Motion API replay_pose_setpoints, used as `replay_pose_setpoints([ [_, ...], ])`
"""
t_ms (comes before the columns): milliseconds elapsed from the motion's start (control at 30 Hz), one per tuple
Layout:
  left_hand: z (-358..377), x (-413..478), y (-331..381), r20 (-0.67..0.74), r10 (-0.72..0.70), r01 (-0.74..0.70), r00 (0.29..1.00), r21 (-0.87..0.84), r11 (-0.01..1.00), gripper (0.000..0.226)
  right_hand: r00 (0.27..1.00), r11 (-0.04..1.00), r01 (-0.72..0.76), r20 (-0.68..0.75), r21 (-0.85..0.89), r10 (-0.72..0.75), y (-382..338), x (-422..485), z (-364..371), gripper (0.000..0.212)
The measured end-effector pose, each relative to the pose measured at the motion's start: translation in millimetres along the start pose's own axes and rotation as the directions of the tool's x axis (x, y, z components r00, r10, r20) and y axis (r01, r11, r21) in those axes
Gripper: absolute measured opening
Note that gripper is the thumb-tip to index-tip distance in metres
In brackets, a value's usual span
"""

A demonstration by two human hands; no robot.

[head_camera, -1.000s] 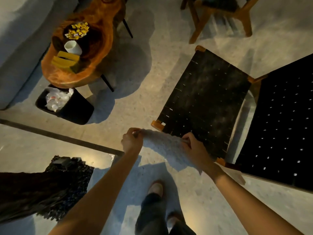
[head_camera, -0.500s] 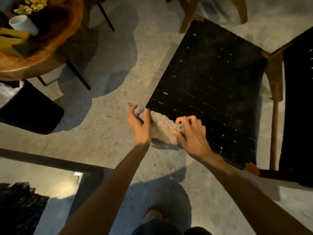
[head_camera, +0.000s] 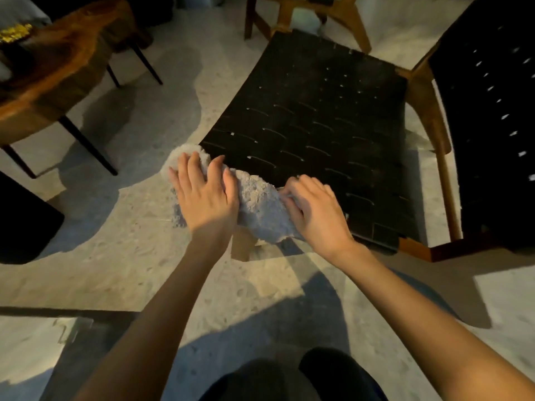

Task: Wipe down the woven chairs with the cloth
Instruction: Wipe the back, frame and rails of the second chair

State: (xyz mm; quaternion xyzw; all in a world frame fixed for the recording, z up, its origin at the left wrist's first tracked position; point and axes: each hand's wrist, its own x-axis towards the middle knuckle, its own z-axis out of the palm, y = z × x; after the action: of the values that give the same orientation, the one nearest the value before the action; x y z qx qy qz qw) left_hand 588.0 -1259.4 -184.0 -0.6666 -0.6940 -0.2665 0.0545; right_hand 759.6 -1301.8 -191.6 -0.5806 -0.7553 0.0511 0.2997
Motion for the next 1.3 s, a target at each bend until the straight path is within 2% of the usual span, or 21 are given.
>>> replay_pose_setpoints([
  [133,-3.0,-27.3,27.3,0.074,0.176,-0.181,0.982,0.064,0.981,0.056,0.996,0.996,-0.078,0.025,-0.049,0.080,22.3,-29.9,-19.4,0.011],
  [200,-2.2,-38.1,41.1,0.183,0.248,-0.267,0.951,0.085,0.960,0.065,0.991,0.989,-0.127,0.024,-0.073,0.129,37.3,-46.0,-30.8,0.011],
  [267,1.0,-47.6,53.8,0.311,0.345,-0.384,0.886,0.073,0.920,0.069,0.984,0.977,-0.176,0.011,-0.119,0.179,51.1,-62.5,-40.9,0.010],
  [367,8.2,-57.7,76.0,0.431,0.483,-0.551,0.762,0.040,0.834,0.069,0.961,0.913,-0.263,-0.006,-0.311,0.275,66.5,-83.1,-51.8,0.009],
  [467,16.7,-66.1,95.9,0.495,0.573,-0.627,0.653,-0.070,0.776,0.064,0.906,0.806,-0.382,-0.010,-0.451,0.423,73.9,-100.0,-59.6,0.025],
  [533,19.7,-69.1,102.5,0.497,0.601,-0.636,0.626,-0.121,0.762,0.063,0.888,0.784,-0.415,-0.018,-0.462,0.460,74.6,-109.0,-59.8,0.040],
  [600,19.4,-68.4,100.5,0.507,0.575,-0.630,0.642,-0.079,0.773,0.063,0.896,0.817,-0.415,-0.021,-0.400,0.444,70.6,-111.1,-54.7,0.046],
  [700,12.2,-62.9,87.1,0.515,0.524,-0.661,0.679,0.117,0.741,0.061,0.907,0.868,-0.417,-0.059,-0.270,0.418,55.6,-98.0,-42.5,0.028],
  [733,9.4,-62.4,81.3,0.484,0.516,-0.647,0.707,0.149,0.747,0.060,0.911,0.881,-0.410,-0.071,-0.234,0.405,50.7,-92.5,-37.6,0.032],
  [800,5.3,-61.5,73.9,0.427,0.498,-0.594,0.755,0.125,0.795,0.059,0.931,0.907,-0.365,-0.075,-0.208,0.357,44.5,-87.0,-29.9,0.036],
  [833,3.9,-59.9,73.3,0.425,0.499,-0.587,0.755,0.100,0.803,0.057,0.941,0.920,-0.338,-0.079,-0.199,0.328,43.8,-87.6,-28.3,0.033],
  [933,4.2,-53.9,88.8,0.474,0.530,-0.594,0.703,-0.020,0.804,0.048,0.949,0.935,-0.314,-0.056,-0.162,0.309,50.7,-104.8,-34.9,0.017],
  [1033,10.6,-57.1,113.1,0.540,0.589,-0.585,0.601,-0.204,0.785,0.048,0.941,0.917,-0.318,0.036,-0.241,0.336,60.2,-134.7,-48.1,0.029],
  [1100,17.6,-63.0,130.0,0.553,0.643,-0.593,0.530,-0.300,0.747,0.049,0.931,0.905,-0.344,0.039,-0.250,0.364,66.8,-153.5,-59.9,0.026],
  [1200,26.6,-76.7,157.5,0.586,0.699,-0.604,0.410,-0.399,0.690,0.049,0.898,0.865,-0.434,-0.044,-0.252,0.437,76.1,-176.5,-82.7,0.015],
  [1233,28.1,-84.0,166.7,0.573,0.712,-0.583,0.405,-0.438,0.684,0.048,0.887,0.845,-0.461,-0.096,-0.272,0.453,77.5,-184.4,-91.8,0.012],
  [1300,27.6,-98.1,184.5,0.535,0.714,-0.482,0.451,-0.527,0.700,0.044,0.842,0.799,-0.535,-0.250,-0.276,0.478,80.2,-199.9,-109.6,0.008],
])
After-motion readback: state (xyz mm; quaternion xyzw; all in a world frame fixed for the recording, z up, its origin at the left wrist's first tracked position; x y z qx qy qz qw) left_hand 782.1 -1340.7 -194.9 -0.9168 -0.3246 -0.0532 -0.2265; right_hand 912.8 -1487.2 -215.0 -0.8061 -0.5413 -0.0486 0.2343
